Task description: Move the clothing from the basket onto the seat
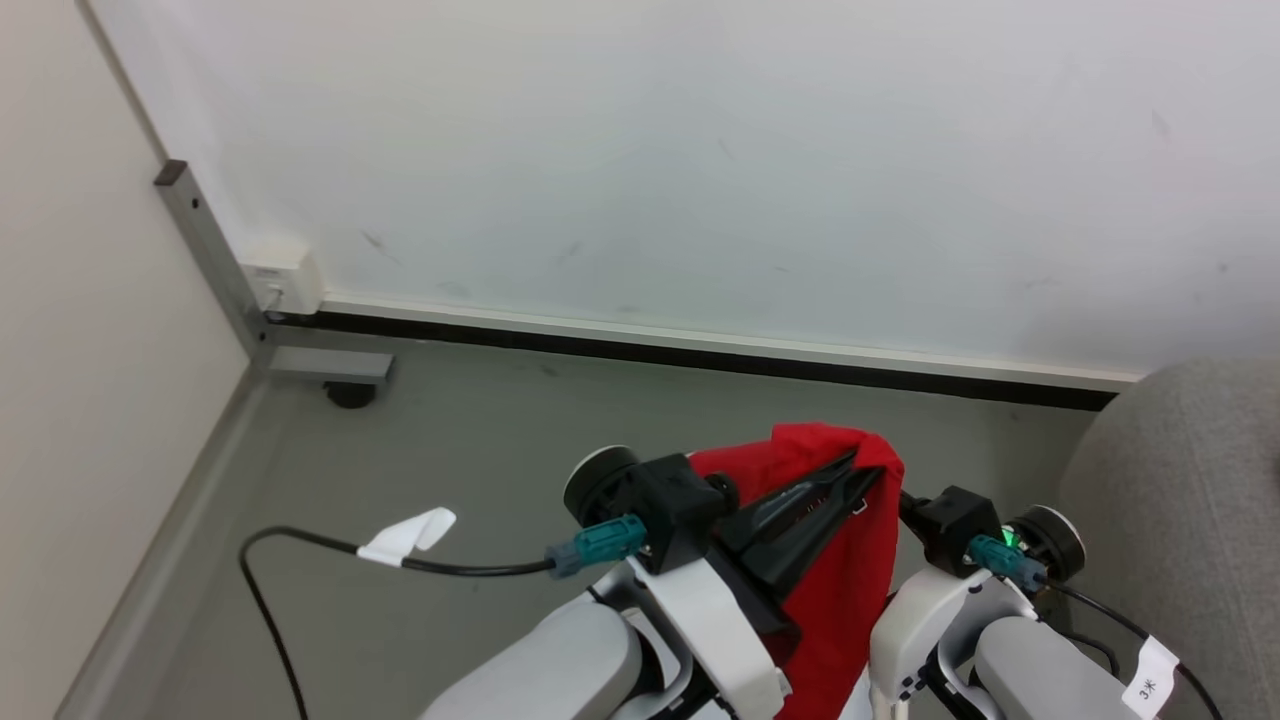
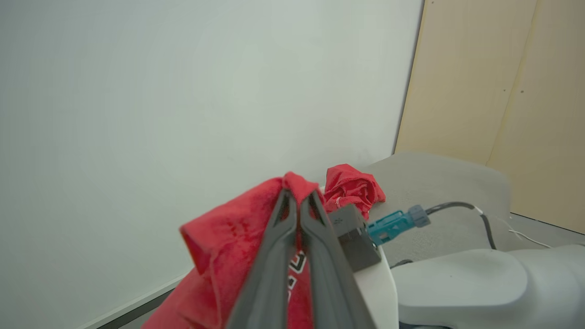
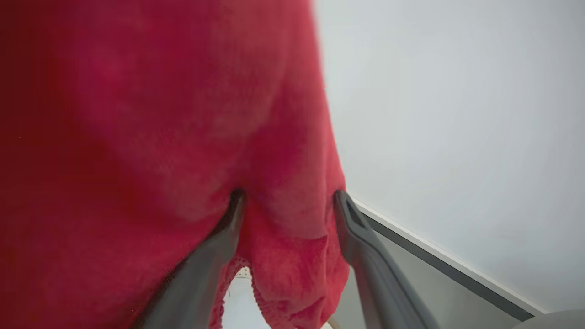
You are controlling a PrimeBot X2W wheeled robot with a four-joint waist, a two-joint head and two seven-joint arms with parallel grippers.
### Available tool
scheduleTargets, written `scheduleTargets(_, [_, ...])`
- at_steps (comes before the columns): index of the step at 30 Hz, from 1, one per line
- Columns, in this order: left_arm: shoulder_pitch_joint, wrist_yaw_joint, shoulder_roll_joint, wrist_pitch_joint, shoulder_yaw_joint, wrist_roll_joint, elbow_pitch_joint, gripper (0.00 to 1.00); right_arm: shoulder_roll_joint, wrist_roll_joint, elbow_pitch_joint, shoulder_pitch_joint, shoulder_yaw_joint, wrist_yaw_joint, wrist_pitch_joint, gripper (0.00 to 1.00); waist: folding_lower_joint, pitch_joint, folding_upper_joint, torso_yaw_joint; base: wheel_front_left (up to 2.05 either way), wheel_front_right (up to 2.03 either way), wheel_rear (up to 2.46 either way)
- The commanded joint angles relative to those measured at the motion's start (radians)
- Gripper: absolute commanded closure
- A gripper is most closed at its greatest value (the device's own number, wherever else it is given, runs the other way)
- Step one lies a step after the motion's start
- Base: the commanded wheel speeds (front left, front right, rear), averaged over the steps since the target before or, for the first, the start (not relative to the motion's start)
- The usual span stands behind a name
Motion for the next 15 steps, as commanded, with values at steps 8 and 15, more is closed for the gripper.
scheduleTargets(8, [0.013, 0.001, 0.004, -0.001, -0.009, -0.002, -0.004, 1.00, -0.005, 0.036, 0.010, -0.040, 0.125, -0.002, -0.003, 0.00, 0.0000, -0.009, 0.0000, 0.036, 0.00, 0.00, 0.00])
scheduleTargets(15, [0.012, 0.008, 0.012, -0.004, -0.008, -0.005, -0.003, 1.00, -0.010, 0.107, 0.025, -0.062, 0.178, -0.002, -0.003, 1.00, 0.0000, -0.004, 0.0000, 0.043, 0.00, 0.00, 0.00])
